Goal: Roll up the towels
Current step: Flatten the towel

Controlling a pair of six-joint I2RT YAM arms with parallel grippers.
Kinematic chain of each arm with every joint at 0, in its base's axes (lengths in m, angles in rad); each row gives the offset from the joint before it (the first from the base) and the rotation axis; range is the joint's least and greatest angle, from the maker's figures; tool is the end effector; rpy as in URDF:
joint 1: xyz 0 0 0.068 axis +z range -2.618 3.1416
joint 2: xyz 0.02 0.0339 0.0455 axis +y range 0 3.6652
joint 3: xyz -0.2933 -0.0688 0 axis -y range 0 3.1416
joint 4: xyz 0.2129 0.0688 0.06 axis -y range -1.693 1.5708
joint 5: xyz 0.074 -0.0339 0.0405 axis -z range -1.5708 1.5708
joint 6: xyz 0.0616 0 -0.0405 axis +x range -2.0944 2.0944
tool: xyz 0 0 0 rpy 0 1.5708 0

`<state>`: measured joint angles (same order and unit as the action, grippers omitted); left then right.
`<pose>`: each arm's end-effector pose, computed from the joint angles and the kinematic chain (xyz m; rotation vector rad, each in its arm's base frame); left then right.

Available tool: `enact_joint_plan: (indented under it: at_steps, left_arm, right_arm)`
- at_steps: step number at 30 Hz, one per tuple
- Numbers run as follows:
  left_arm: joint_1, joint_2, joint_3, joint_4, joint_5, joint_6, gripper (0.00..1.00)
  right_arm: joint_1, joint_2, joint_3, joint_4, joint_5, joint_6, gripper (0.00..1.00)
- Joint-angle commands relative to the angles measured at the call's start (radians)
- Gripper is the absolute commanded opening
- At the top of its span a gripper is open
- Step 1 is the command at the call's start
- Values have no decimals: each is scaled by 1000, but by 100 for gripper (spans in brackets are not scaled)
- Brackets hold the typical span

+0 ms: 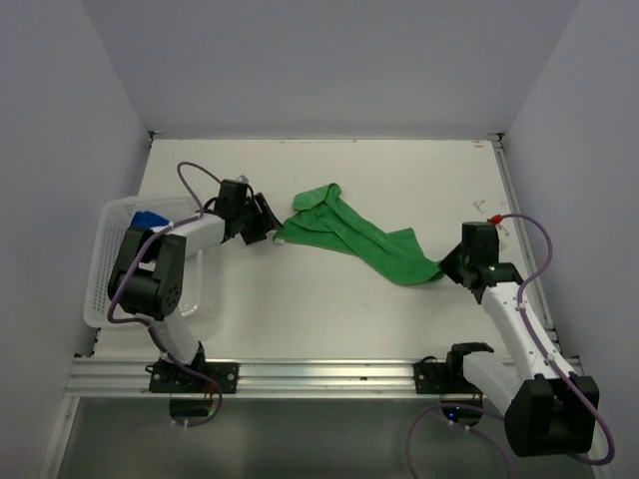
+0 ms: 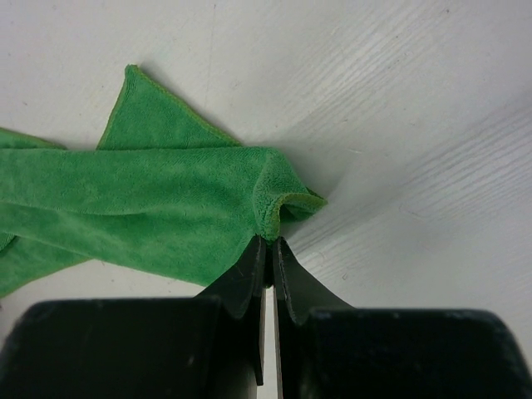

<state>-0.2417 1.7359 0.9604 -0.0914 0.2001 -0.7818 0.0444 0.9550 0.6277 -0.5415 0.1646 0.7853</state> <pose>0.3361 -0.0955 0.1942 -0.5871 2.4718 -0.6788 0.1588 -0.0030 0.2384 0.9483 2.2389 0.1752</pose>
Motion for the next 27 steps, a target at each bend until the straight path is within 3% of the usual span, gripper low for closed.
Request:
enact_joint_plan:
  at_steps: [1,14,16,17,18,21,25,27]
  left_arm:
    - [-1,25,47,38,-22,26,61]
    - [-42,68,23,64,4,36,42]
    - [-47,68,20,48,-7,48,34]
    - [-47,67,21,41,-30,55,30]
    - [-47,67,29,12,-45,64,17]
    - [-47,47,52,-34,-106,110,5]
    - [-64,21,133,-122,-195,192,0]
    - [-79,13,217,-198,-321,260,0]
  right_arm:
    - [-5,-12,-14,38,-10,-14,0]
    - [-5,-18,-33,51,-16,-8,0]
    - [-5,-21,-34,51,-17,-4,0]
    - [-5,-24,-36,51,-20,-6,0]
    - [-5,-25,-37,51,-20,-4,0]
    - [-3,-32,-40,48,-22,-3,0]
    - [-5,-42,-28,44,-27,-6,0]
    - [-5,-36,-10,44,-39,-17,0]
